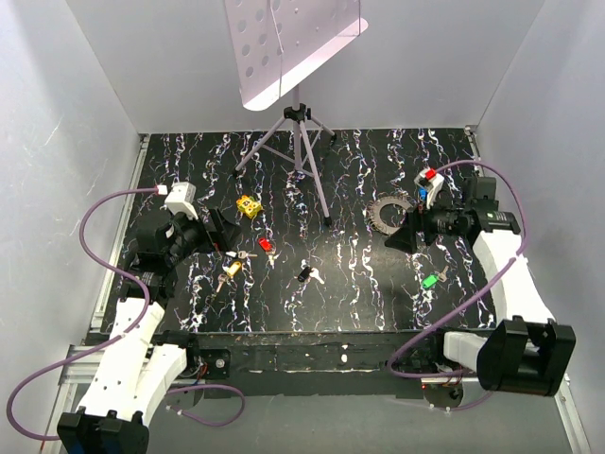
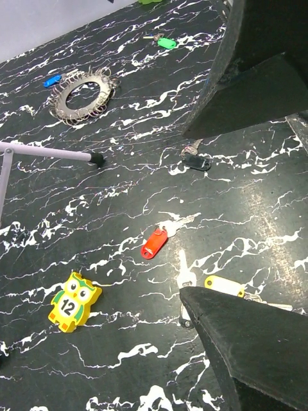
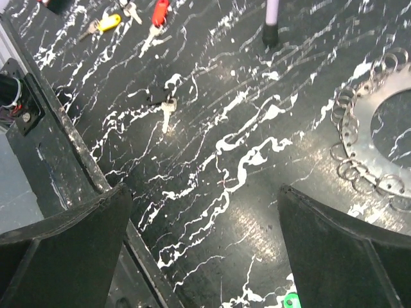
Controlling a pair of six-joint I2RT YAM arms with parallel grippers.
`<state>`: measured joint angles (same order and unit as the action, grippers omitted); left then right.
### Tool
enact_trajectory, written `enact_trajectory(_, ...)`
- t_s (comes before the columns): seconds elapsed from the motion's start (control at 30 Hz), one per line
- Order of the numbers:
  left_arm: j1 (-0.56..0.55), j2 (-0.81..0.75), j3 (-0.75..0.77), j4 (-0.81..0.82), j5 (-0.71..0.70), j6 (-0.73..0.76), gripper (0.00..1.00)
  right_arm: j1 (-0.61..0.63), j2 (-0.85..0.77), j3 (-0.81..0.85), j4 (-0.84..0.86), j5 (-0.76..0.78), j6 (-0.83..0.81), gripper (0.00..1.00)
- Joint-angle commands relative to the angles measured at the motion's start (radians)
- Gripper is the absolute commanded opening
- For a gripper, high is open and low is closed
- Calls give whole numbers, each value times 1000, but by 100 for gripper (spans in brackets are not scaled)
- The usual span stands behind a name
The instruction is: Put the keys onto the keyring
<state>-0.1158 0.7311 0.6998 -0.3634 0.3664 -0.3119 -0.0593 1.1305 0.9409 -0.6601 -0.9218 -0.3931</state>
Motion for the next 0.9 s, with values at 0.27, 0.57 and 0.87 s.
enact_trajectory(0.27,-2,4,17,-25,-12,11,99,121,225,158,-112,120,-6,100)
enact_trajectory(0.57,-2,34,12,-3,57,-6,100,157,209,72,-32,49,43,100)
enact_trajectory(0.87,-2,47,17,-14,40,-1,100,358,288,81,-15,119,73,100)
